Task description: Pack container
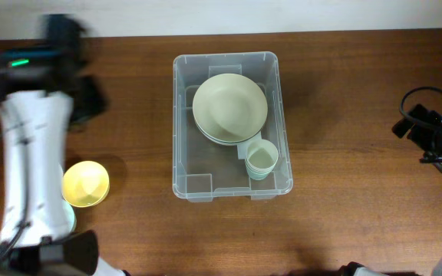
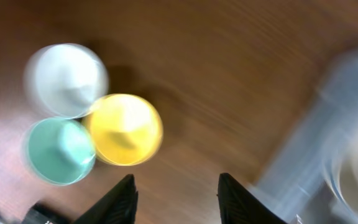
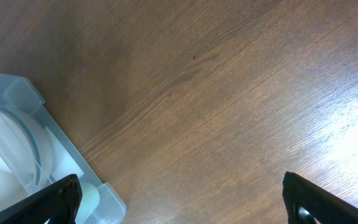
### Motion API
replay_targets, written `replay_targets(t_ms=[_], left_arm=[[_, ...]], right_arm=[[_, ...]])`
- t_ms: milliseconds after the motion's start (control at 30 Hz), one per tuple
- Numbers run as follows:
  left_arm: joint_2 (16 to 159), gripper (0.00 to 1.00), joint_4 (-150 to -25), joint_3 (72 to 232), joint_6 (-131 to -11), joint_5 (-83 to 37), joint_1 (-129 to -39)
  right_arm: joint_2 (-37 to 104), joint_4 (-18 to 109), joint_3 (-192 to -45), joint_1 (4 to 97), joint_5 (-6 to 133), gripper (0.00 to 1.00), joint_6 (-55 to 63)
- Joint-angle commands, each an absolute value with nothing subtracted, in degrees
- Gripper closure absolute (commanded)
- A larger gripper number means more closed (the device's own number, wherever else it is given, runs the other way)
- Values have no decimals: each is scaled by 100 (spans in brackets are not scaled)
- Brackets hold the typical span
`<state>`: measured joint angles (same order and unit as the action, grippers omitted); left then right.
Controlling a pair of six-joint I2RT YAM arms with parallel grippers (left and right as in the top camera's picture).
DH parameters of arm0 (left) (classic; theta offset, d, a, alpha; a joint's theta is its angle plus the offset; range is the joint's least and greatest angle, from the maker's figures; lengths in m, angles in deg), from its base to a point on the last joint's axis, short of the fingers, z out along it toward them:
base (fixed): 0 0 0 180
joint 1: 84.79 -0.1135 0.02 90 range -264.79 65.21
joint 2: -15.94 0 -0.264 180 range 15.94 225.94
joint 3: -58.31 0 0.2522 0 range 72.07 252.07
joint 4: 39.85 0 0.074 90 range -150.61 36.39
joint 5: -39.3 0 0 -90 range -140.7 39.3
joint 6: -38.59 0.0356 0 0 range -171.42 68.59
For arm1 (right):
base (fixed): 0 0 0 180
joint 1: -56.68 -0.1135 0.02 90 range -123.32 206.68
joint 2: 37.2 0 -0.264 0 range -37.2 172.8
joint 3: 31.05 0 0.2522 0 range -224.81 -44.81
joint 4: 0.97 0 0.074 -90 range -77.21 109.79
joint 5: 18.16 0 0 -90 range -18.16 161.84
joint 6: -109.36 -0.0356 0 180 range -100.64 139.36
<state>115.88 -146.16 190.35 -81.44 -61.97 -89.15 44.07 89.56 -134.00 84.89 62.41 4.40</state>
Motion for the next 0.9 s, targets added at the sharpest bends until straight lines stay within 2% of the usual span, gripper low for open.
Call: replay_targets(t_ms=[0,133,400,433,533,767,833,867], left_arm=[[11533,50,-14415,18281,-8373,-5794,-9726],[11533,50,-13486,16725,-8264,-5445,-10078],[11533,48,-11801,14465,-8268,-5248,-9719],[11533,46,-11521,14189,-8268,-5252,-9715],[11533,42,-10933,13671,-8264,-5259,-9719],[11533,42,-10457,13398,-8266,-5366,-9719],[11533,48,-10461,13398,-8264,-5368,-9719],[11533,57,-10459,13398,-8264,-5368,-9721]], right_arm=[[4394,8971,-13415,8515,6188,1,448],[4394,8971,-13415,8515,6147,1,448],[4394,8980,-13415,8515,6147,1,451],[4394,8978,-13415,8515,6147,1,451],[4394,8980,-13415,8515,6147,1,451],[4394,8996,-13415,8515,6147,1,451],[4394,8998,-13415,8515,6147,1,451],[4394,8998,-13415,8515,6147,1,451]])
